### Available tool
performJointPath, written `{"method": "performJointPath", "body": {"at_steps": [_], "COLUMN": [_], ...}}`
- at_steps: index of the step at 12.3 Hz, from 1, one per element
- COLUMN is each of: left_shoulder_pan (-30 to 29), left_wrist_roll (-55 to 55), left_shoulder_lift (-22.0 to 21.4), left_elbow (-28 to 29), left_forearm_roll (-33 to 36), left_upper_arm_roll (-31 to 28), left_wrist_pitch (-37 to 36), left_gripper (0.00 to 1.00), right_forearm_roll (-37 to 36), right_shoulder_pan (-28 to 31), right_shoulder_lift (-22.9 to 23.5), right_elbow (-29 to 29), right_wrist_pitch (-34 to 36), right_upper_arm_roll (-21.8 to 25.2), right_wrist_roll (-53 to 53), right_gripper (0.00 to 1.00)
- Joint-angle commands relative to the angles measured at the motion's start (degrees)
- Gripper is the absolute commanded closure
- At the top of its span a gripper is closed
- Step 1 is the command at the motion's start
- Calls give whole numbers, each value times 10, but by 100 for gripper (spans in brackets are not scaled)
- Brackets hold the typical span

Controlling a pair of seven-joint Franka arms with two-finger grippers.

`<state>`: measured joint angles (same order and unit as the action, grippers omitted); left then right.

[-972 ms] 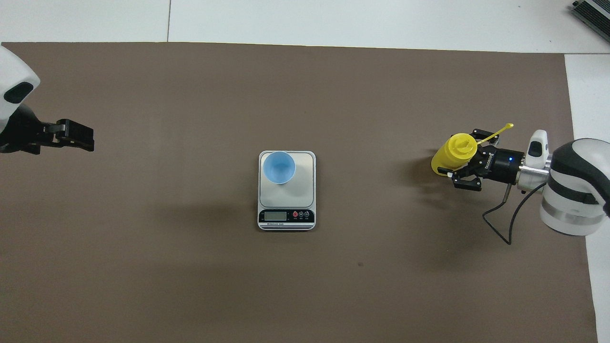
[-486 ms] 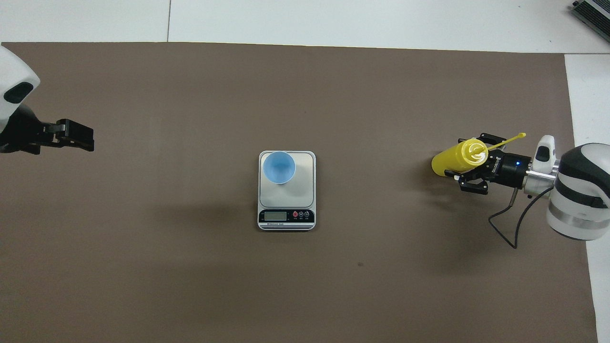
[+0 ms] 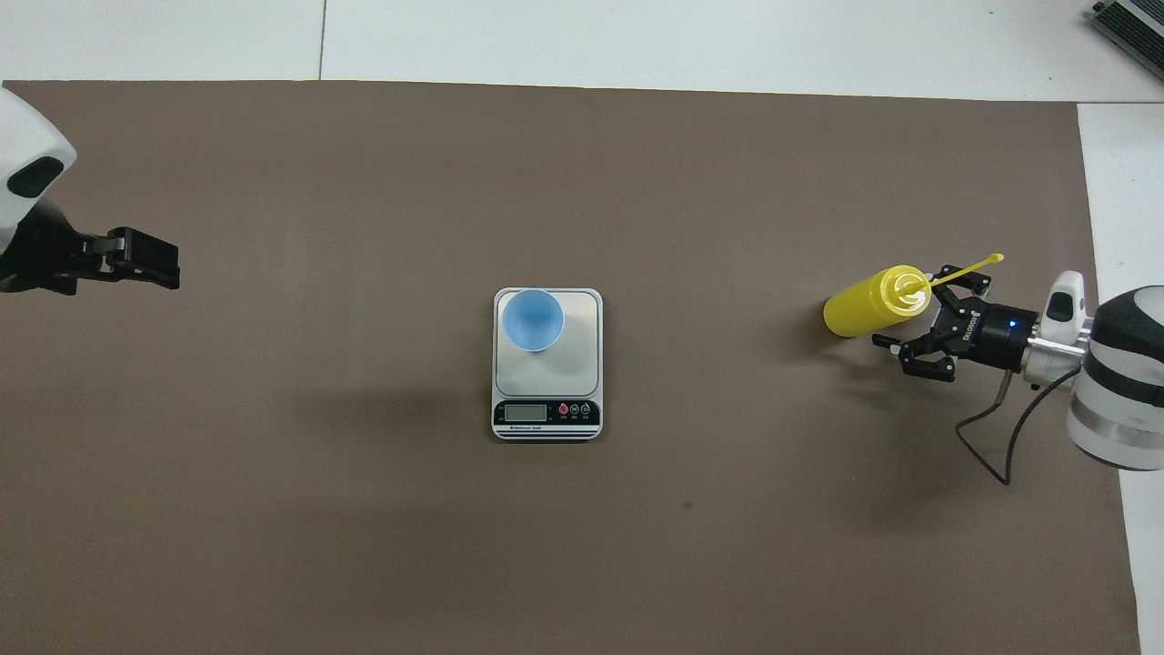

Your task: Pour seasoning into cup on scale with both arms

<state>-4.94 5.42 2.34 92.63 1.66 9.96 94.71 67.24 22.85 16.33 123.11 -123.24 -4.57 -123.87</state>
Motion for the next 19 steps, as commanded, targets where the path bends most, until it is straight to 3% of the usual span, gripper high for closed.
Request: {"method": "performJointPath", "body": {"at_steps": [1, 7, 13, 19], "left_shoulder_pan": [-3, -3, -3, -3], "left_wrist_roll": [-5, -5, -5, -5], "left_shoulder_lift": [-16, -16, -16, -16], "left_elbow": [19, 19, 19, 19], "left_forearm_roll": [6, 6, 6, 6], "left_upper_arm_roll": [0, 0, 0, 0], "left_wrist_pitch": [3, 3, 3, 3], "left_gripper": [0, 0, 0, 0], "right_forearm_roll": [-45, -150, -284, -358], "right_shoulder_pan": [32, 65, 62, 55], "right_shoulder_lift": [-9, -39, -108, -161], "right_elbow": [7, 6, 7, 4], "right_wrist_pitch": [0, 0, 17, 78], "right_upper_arm_roll": [-2, 4, 4, 1], "right_wrist_roll": [-7, 41, 230, 454], "right_gripper": [0, 0, 0, 0]}}
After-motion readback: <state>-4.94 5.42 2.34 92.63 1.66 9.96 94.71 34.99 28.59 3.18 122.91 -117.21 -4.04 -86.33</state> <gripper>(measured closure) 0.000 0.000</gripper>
